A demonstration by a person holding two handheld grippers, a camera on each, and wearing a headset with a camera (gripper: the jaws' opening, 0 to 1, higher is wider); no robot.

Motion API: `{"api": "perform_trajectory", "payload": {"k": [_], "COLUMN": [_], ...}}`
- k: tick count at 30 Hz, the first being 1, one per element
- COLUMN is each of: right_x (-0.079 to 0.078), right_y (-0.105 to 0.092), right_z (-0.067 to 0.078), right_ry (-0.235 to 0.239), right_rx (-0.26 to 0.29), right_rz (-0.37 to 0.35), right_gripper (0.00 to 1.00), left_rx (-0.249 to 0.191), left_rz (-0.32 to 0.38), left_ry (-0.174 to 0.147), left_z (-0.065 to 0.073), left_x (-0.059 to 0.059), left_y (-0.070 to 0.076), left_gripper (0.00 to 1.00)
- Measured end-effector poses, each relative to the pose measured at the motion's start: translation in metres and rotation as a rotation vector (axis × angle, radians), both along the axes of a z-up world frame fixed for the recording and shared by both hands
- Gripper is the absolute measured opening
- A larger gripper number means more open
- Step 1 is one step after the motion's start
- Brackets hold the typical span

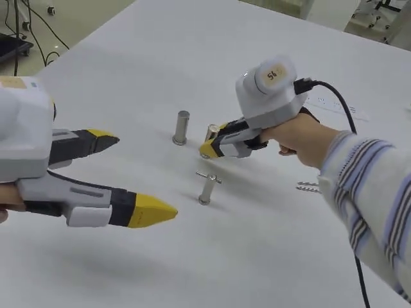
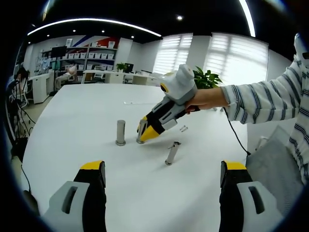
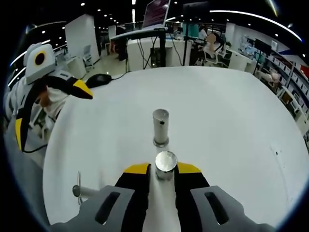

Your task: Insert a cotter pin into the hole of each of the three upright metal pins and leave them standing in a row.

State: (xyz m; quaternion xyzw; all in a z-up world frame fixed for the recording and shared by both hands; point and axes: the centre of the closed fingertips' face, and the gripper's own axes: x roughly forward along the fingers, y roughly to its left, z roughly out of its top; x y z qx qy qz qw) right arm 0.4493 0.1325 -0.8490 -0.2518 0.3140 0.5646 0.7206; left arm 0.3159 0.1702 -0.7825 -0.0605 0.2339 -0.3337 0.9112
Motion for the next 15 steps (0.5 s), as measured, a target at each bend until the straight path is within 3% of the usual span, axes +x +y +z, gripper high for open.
{"api": "perform_trajectory", "payload": {"k": [7, 15], "right_x": [0.0019, 0.0020], "right_y": [0.0002, -0.0016], "right_z": [0.0020, 0.0033], "right_ry": [0.032, 0.015], "right_rx": [0.027, 0.045], "right_rz": [-0.062, -0.096], "right_gripper": [0.16, 0.14], "left_rx": [-0.012, -0.017], "left_rz": [0.014, 0.009], "left_ry": [0.005, -0.005], "left_z": [-0.0021, 0.0004], "left_x": [-0.0003, 0.0013], "left_y": [-0.0007, -0.0056], "left_gripper": [1.00, 1.00]}}
